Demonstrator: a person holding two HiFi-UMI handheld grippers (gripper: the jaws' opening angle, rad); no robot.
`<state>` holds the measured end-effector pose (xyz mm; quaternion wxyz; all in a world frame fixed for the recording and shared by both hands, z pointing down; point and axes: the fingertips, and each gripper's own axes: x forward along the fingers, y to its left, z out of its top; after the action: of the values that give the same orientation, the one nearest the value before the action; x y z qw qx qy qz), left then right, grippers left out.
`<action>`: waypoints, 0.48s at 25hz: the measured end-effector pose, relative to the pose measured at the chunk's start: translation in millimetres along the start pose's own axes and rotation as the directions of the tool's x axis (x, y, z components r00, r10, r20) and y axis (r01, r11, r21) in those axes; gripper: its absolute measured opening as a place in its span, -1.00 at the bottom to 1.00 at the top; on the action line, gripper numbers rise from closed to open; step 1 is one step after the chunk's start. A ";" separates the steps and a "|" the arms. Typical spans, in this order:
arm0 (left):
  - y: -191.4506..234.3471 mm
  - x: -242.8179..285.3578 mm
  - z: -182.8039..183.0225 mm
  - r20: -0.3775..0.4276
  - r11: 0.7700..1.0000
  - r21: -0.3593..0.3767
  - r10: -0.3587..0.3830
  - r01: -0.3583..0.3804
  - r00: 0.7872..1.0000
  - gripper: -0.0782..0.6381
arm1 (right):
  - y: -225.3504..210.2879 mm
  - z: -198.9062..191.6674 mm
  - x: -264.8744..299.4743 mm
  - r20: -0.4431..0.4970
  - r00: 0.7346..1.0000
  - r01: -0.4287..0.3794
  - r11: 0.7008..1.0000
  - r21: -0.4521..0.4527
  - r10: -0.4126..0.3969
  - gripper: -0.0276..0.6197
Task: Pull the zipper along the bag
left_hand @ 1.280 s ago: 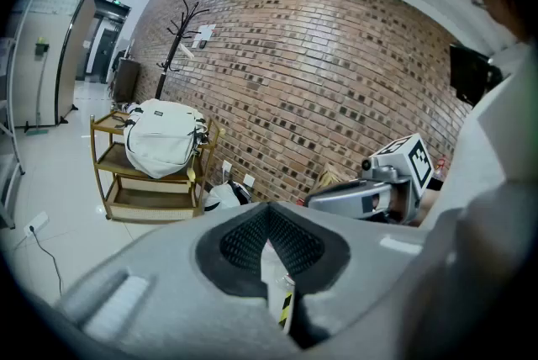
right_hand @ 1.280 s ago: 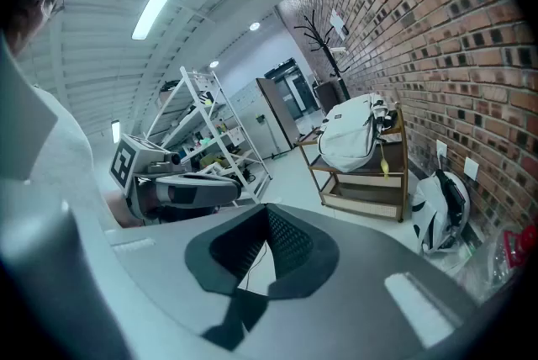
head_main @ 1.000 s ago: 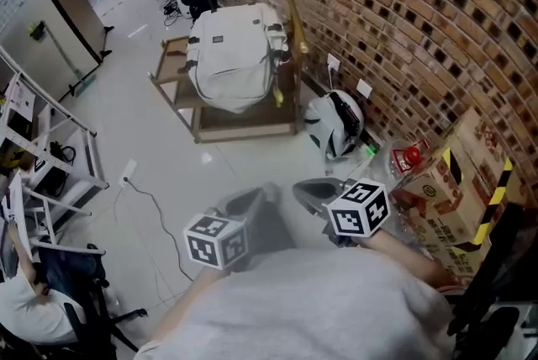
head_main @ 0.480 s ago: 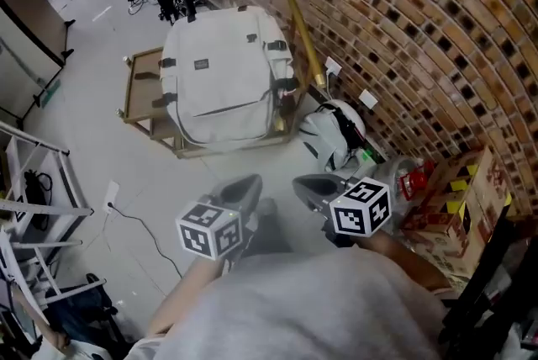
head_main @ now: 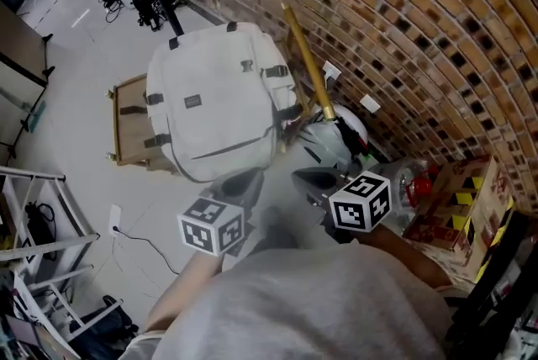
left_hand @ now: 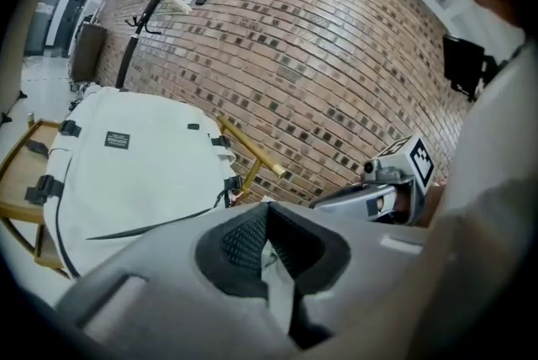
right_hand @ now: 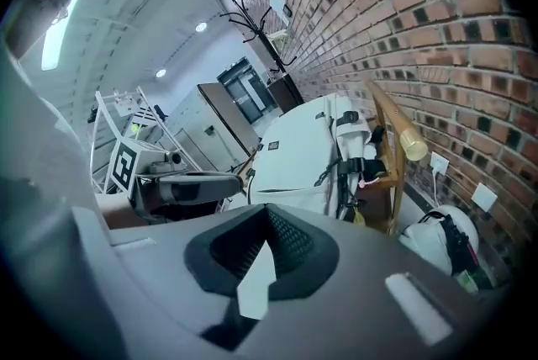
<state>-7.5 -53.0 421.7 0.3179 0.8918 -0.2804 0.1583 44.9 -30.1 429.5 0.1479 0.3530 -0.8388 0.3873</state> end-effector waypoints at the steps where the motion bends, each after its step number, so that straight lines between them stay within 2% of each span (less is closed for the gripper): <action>1: -0.9 5.4 1.8 -0.004 1.000 0.008 -0.016 0.016 1.000 -0.78 | -4.4 -1.3 -0.2 -0.005 1.000 0.005 1.000 0.009 -0.005 -0.91; 10: 10.5 51.5 19.4 -0.068 0.990 0.121 -0.058 0.066 0.996 -0.78 | -32.4 3.5 0.5 0.003 0.999 0.033 0.998 0.049 -0.033 -0.91; 11: 12.5 57.6 21.4 -0.083 0.988 0.135 -0.058 0.069 0.995 -0.76 | -35.7 2.9 -0.8 0.007 0.999 0.040 0.997 0.060 -0.040 -0.91; 12: 14.2 63.7 23.8 -0.098 0.986 0.154 -0.054 0.069 0.994 -0.57 | -39.2 2.0 -2.7 0.011 0.999 0.048 0.996 0.072 -0.049 -0.91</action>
<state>36.9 -103.1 440.0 0.2641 0.9139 -0.2241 0.2116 74.5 -48.1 448.2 0.1391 0.3808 -0.8165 0.4111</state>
